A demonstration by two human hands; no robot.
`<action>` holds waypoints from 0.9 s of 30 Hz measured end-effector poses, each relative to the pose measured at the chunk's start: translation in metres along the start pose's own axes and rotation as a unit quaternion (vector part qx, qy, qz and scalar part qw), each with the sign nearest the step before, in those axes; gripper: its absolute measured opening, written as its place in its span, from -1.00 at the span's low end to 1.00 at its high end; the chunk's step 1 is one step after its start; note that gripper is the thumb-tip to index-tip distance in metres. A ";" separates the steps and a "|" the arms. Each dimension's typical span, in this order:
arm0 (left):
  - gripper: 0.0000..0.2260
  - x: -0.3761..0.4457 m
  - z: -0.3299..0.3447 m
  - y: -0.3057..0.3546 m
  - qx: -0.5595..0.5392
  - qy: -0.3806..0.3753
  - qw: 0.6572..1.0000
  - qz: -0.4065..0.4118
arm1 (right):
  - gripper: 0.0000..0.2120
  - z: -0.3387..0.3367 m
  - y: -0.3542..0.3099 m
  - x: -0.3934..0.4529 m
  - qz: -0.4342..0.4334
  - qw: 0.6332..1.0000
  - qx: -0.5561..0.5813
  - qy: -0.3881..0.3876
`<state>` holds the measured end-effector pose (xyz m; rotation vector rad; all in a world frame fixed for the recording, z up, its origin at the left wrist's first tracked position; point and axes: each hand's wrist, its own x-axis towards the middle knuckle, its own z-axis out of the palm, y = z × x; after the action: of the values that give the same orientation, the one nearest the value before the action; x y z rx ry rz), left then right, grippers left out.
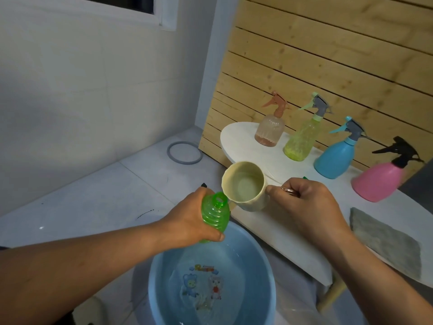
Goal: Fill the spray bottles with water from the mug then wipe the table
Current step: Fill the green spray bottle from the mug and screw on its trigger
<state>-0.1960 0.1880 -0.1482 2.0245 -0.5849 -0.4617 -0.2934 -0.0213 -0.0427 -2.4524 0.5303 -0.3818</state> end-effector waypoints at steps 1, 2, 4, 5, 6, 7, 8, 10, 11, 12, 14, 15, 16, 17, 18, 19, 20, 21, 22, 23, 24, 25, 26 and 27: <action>-0.26 -0.001 -0.001 0.000 0.000 0.000 1.000 0.000 | -0.58 0.000 -0.001 0.000 -0.004 1.000 -0.004 0.001; -0.27 -0.002 -0.001 0.000 0.000 0.001 1.000 -0.001 | -0.58 0.001 -0.003 -0.001 -0.007 1.000 -0.008 0.002; -0.27 -0.002 -0.002 -0.001 0.000 0.001 1.000 -0.003 | -0.58 0.001 -0.004 -0.002 -0.009 1.000 -0.015 0.005; -0.27 -0.003 -0.002 -0.001 0.000 0.000 1.000 -0.003 | -0.58 0.001 -0.006 -0.002 -0.009 1.000 -0.019 0.007; -0.26 -0.003 -0.002 -0.002 -0.001 -0.001 1.000 -0.003 | -0.58 0.002 -0.006 -0.003 -0.009 1.000 -0.023 0.009; -0.26 -0.003 -0.002 -0.002 -0.002 0.000 1.000 -0.003 | -0.57 0.002 -0.007 -0.003 -0.010 0.999 -0.028 0.011; -0.26 -0.003 -0.002 -0.002 -0.002 0.000 1.000 -0.003 | -0.57 0.002 -0.008 -0.004 -0.012 0.999 -0.032 0.014; -0.26 -0.003 -0.002 -0.003 -0.001 0.000 1.000 -0.001 | -0.57 0.002 -0.009 -0.005 -0.016 0.999 -0.041 0.018; -0.25 -0.003 -0.003 -0.003 -0.001 0.000 1.000 -0.001 | -0.57 0.002 -0.010 -0.005 -0.018 0.999 -0.046 0.019; -0.25 -0.004 -0.003 -0.003 -0.002 0.001 1.000 -0.001 | -0.58 0.003 -0.010 -0.006 -0.019 0.998 -0.049 0.020; -0.25 -0.004 -0.002 -0.004 -0.003 0.002 1.000 0.000 | -0.59 0.003 -0.011 -0.006 -0.022 0.998 -0.052 0.023; -0.25 -0.004 -0.002 -0.004 -0.003 0.002 1.000 0.001 | -0.59 0.003 -0.011 -0.007 -0.023 0.998 -0.054 0.026; -0.25 -0.004 -0.002 -0.004 -0.003 0.002 1.000 0.001 | -0.60 0.003 -0.011 -0.007 -0.026 0.998 -0.057 0.028; -0.25 -0.004 -0.002 -0.004 -0.003 0.002 1.000 0.001 | -0.60 0.003 -0.012 -0.008 -0.028 0.997 -0.059 0.029; -0.25 -0.004 -0.002 -0.004 -0.003 0.003 1.000 0.002 | -0.60 0.003 -0.012 -0.008 -0.031 0.997 -0.062 0.031; -0.25 -0.003 -0.002 -0.004 -0.002 0.004 1.000 0.003 | -0.61 0.003 -0.012 -0.009 -0.034 0.997 -0.064 0.032; -0.24 -0.003 -0.002 -0.004 -0.001 0.004 1.000 0.004 | -0.62 0.003 -0.012 -0.009 -0.036 0.997 -0.065 0.033; -0.24 -0.003 -0.002 -0.004 0.000 0.005 1.000 0.004 | -0.62 0.003 -0.013 -0.009 -0.038 0.996 -0.067 0.035; -0.23 -0.003 -0.002 -0.004 0.001 0.005 1.000 0.005 | -0.63 0.004 -0.013 -0.009 -0.039 0.996 -0.069 0.036; -0.23 -0.003 -0.001 -0.005 0.001 0.005 1.000 0.005 | -0.63 0.004 -0.014 -0.009 -0.039 0.996 -0.071 0.038; -0.23 -0.003 -0.001 -0.005 0.002 0.005 1.000 0.004 | -0.64 0.004 -0.014 -0.010 -0.040 0.996 -0.073 0.040; -0.22 -0.003 -0.001 -0.005 0.002 0.004 1.000 0.004 | -0.64 0.004 -0.014 -0.010 -0.041 0.995 -0.076 0.042; -0.22 -0.003 -0.001 -0.005 0.003 0.004 1.000 0.005 | -0.64 0.004 -0.014 -0.010 -0.043 0.995 -0.079 0.045; -0.22 -0.003 -0.001 -0.005 0.004 0.004 1.000 0.006 | -0.64 0.004 -0.015 -0.011 -0.045 0.995 -0.082 0.046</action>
<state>-0.1968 0.1923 -0.1521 2.0281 -0.5939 -0.4456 -0.2975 -0.0037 -0.0383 -2.6327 0.5091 -0.5096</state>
